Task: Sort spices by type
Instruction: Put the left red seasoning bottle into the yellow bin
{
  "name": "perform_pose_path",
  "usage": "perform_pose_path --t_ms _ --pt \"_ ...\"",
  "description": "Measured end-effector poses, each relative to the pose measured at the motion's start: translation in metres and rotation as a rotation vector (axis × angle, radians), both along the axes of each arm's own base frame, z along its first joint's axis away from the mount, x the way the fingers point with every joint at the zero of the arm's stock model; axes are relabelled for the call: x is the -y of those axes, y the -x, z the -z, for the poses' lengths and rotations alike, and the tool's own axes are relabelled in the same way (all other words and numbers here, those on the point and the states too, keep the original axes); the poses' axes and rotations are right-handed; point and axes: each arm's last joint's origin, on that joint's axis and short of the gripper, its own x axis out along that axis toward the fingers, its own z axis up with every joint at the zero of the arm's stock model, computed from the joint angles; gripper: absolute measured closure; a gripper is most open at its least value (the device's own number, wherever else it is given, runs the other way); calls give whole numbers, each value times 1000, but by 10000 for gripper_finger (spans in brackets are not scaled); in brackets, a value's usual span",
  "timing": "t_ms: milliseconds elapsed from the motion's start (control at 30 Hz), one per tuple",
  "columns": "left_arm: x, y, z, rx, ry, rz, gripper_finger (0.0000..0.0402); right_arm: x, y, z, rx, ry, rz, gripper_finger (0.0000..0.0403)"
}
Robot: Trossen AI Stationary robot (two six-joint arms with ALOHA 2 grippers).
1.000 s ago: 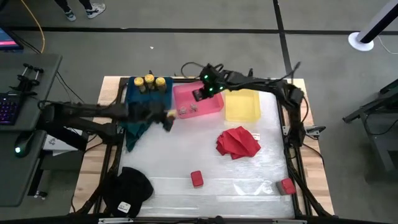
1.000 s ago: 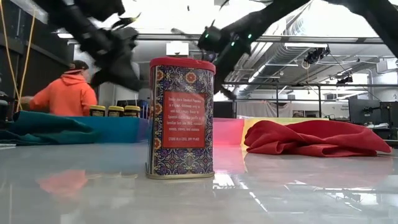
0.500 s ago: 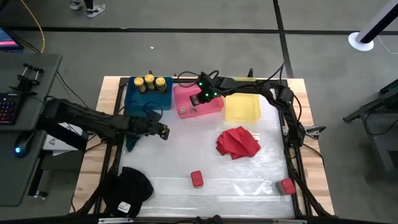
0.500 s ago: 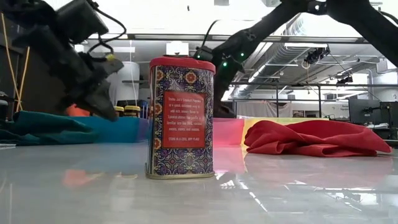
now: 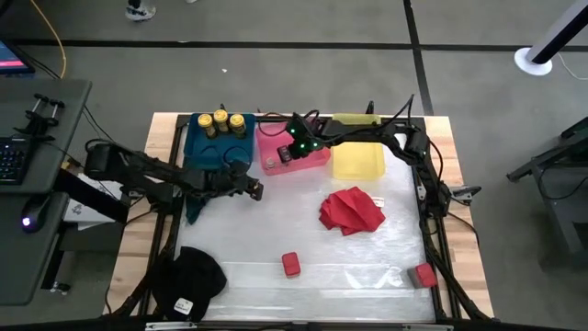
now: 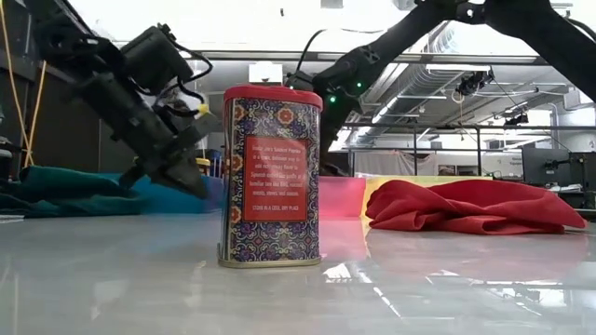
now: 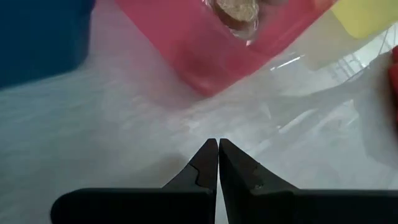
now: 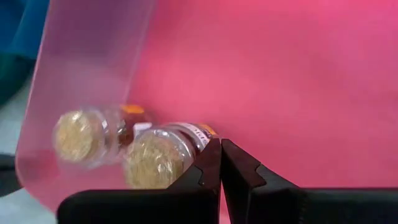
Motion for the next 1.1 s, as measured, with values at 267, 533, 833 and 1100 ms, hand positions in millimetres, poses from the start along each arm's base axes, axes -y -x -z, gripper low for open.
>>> perform_pose_path --t_ms 267,533,833,1100 --pt "-9 -6 6 29 -2 -35 401 -23 -10 -1 11 1 -47 403" --pt "-20 -5 5 35 -20 -79 401 -28 -13 -3 30 9 -34 403" --pt "-20 -5 2 42 12 -9 401 -16 -4 -28 67 76 -9 403" --pt "-10 7 -28 89 0 162 401 -9 10 -69 121 177 -19 403"
